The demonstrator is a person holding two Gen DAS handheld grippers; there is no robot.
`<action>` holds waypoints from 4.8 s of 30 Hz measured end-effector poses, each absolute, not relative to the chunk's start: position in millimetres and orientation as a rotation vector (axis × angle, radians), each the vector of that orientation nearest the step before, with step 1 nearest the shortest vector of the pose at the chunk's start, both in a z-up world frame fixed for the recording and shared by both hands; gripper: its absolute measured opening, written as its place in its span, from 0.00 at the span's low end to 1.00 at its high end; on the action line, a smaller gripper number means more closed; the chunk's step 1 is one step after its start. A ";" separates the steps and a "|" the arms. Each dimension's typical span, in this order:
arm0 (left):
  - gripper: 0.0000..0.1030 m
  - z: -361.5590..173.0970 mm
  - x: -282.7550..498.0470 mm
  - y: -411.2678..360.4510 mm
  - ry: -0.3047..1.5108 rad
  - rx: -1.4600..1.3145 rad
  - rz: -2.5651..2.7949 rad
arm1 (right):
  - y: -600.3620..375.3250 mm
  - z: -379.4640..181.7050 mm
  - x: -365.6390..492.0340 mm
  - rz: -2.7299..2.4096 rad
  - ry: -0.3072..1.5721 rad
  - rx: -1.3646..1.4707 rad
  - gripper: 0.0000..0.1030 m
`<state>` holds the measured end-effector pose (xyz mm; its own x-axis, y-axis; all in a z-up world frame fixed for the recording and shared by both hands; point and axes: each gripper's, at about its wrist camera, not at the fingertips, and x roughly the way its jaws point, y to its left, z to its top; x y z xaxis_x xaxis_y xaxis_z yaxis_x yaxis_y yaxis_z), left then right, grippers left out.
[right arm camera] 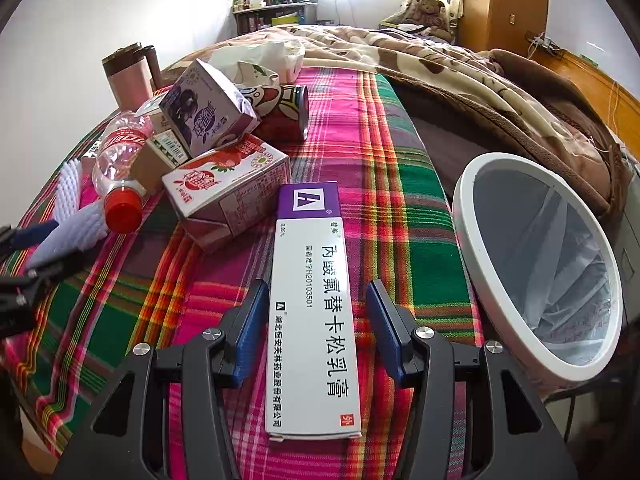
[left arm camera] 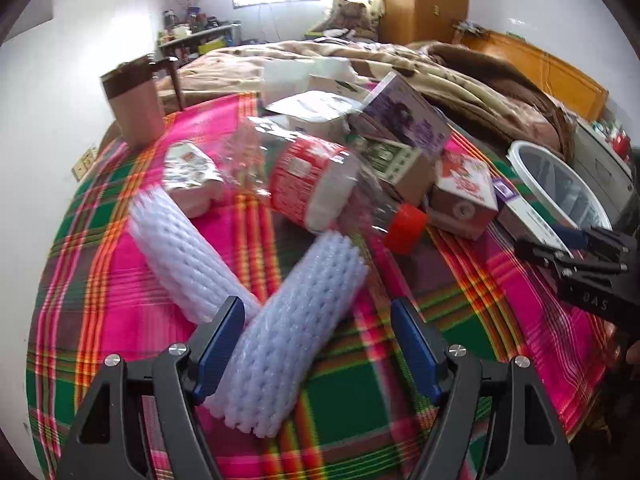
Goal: Collect trash
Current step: 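Lift the ointment box with the right tool while the left tool grasps a white foam net, then carry both items over the wastebasket and open both tools to drop them, then return to the pile while the left tool grasps the second white foam net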
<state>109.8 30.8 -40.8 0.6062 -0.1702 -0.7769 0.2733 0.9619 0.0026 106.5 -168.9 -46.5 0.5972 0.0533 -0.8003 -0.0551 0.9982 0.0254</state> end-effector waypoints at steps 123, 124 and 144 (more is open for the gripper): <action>0.67 20.3 148.8 -182.5 0.805 0.019 -0.603 | -322.9 -0.6 99.2 -0.205 0.757 0.158 0.60; 0.68 21.4 148.4 -177.7 0.800 0.017 -0.594 | -319.6 0.2 99.2 -0.199 0.753 0.157 0.60; 0.70 19.4 144.5 -41.2 0.739 -0.067 -0.317 | -228.9 6.3 123.0 0.007 0.705 0.137 0.60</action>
<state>144.5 -41.2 19.4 0.6939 -0.3074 -0.6512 0.2606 0.9502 -0.1709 123.0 -228.9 6.3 0.7620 0.0527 -0.6454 0.0398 0.9910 0.1280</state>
